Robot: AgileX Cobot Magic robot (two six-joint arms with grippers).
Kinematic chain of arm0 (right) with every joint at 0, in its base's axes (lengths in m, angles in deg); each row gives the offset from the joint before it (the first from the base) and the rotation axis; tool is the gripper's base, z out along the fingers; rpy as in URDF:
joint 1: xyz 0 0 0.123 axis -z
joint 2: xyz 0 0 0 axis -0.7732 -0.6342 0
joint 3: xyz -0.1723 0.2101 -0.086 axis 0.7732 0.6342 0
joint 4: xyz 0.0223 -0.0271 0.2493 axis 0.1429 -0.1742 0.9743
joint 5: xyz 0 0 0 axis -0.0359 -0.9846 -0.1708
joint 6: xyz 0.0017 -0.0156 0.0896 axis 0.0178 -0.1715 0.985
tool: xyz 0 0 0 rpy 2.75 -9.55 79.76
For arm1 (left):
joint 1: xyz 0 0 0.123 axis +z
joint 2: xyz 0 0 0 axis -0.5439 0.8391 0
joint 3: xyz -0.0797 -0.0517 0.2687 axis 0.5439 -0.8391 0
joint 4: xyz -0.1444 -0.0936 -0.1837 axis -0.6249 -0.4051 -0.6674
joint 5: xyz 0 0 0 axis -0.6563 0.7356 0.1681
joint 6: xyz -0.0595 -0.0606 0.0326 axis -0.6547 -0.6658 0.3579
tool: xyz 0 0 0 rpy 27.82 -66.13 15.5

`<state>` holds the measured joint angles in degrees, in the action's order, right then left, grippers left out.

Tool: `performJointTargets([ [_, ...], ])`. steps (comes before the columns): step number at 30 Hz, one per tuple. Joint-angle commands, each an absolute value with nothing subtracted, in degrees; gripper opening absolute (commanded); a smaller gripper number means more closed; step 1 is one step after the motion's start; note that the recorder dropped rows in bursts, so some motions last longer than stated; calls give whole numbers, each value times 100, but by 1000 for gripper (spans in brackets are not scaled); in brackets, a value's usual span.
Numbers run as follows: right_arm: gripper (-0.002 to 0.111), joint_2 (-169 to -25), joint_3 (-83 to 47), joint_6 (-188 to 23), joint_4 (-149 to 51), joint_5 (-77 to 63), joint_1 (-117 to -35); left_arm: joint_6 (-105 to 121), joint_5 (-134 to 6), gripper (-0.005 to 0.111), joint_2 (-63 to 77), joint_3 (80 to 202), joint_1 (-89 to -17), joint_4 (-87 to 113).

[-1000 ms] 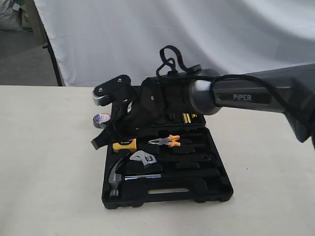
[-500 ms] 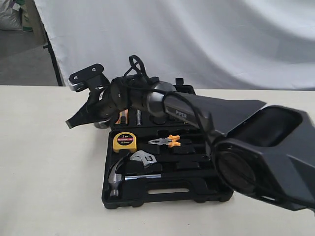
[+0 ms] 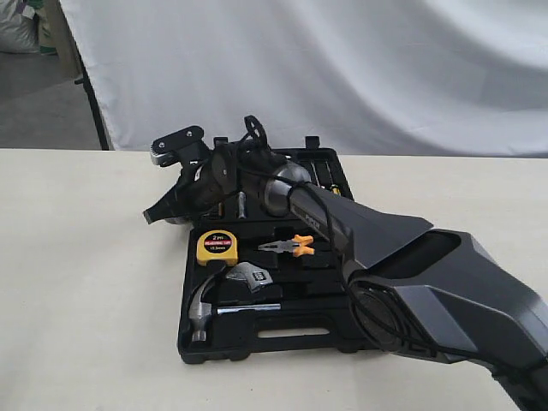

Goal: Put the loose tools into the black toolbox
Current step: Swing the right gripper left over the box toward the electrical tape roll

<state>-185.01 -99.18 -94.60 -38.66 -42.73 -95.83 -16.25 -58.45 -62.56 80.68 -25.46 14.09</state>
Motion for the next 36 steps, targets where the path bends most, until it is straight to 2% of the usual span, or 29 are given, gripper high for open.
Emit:
performJointTargets([
  [1, 0, -18489, -9986, -9638, -3913, -4228, -9572, -1652, -5886, 1, -6274, 8083, -2401, 1435],
  [9, 0, -18503, -9986, -9888, -3950, -4265, -9572, -1652, -5886, 1, -6274, 8083, -2401, 1435],
  [17, 0, -18503, -9986, -9993, -3974, -4890, -9794, -1652, -5886, 1, -6274, 8083, -2401, 1435],
  [25, 0, -18254, -9994, -9993, -3821, -6522, -10042, -1652, -5886, 1, -6274, 8083, -2401, 1435],
  [30, -1, -17583, -9994, -9837, -3785, -7569, -10517, -1652, -5886, 1, -6274, 8083, -2401, 1435],
  [36, -1, -17113, -9994, -9418, -3963, -7716, -10736, -1652, -5886, 1, -6274, 8083, -2401, 1435],
])
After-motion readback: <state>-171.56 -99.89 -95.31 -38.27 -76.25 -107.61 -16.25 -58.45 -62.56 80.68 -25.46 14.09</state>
